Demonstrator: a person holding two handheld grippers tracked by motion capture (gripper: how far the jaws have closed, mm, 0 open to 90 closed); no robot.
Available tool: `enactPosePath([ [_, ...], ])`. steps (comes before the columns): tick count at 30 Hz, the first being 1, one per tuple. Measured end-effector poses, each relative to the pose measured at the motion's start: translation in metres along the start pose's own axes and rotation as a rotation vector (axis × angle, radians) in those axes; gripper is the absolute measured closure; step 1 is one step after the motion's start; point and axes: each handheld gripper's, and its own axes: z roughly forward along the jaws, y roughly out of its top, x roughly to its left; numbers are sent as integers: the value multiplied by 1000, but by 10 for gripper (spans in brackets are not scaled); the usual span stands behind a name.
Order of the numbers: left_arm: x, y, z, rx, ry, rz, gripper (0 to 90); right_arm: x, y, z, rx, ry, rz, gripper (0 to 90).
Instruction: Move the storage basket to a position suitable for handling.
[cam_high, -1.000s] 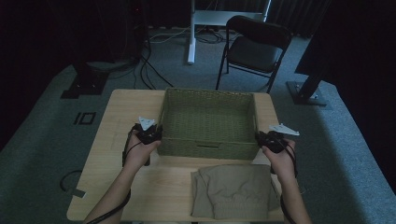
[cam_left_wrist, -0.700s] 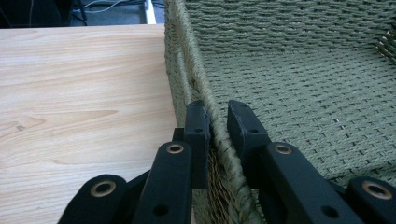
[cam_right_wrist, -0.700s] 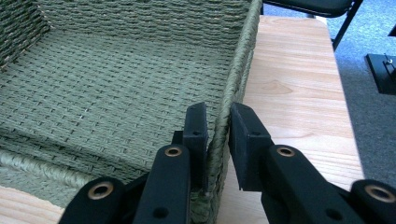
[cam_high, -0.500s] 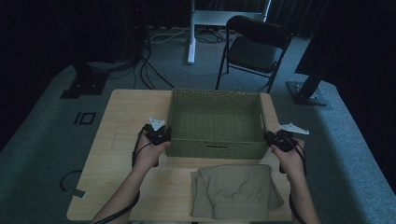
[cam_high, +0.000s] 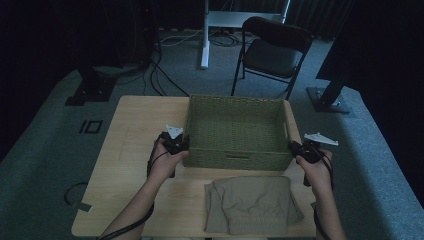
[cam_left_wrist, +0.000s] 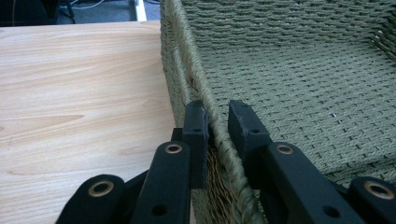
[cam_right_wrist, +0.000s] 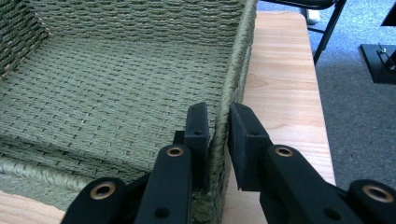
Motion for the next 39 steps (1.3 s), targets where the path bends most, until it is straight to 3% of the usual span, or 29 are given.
enactPosePath([
  [13,-5,-2,-1,-2,-37,37,764,-6,-6,-7,-10,-9,11,782],
  [21,-2,-3,-2,-11,-77,43,733,-7,-6,-8,-10,-7,6,780],
  [26,2,-4,-2,-16,-109,21,705,-7,-6,-8,1,-4,1,763],
  [29,6,-3,0,-18,-128,30,630,-7,-9,-7,-2,7,4,674],
  [30,8,-3,2,-31,-155,37,566,-7,-9,-7,-7,10,16,651],
  [31,8,-4,3,-39,-189,37,488,-8,-9,-7,-16,20,15,522],
  [32,8,-4,4,-34,-199,25,477,-8,-9,-6,-23,67,30,478],
  [33,8,-3,4,-29,-192,25,450,-7,-9,-5,-23,99,36,449],
  [37,9,-1,7,-26,-170,43,293,-3,-7,-3,-45,88,-10,275],
  [39,10,0,6,-32,-166,73,267,-1,-5,-2,-45,98,-10,258],
])
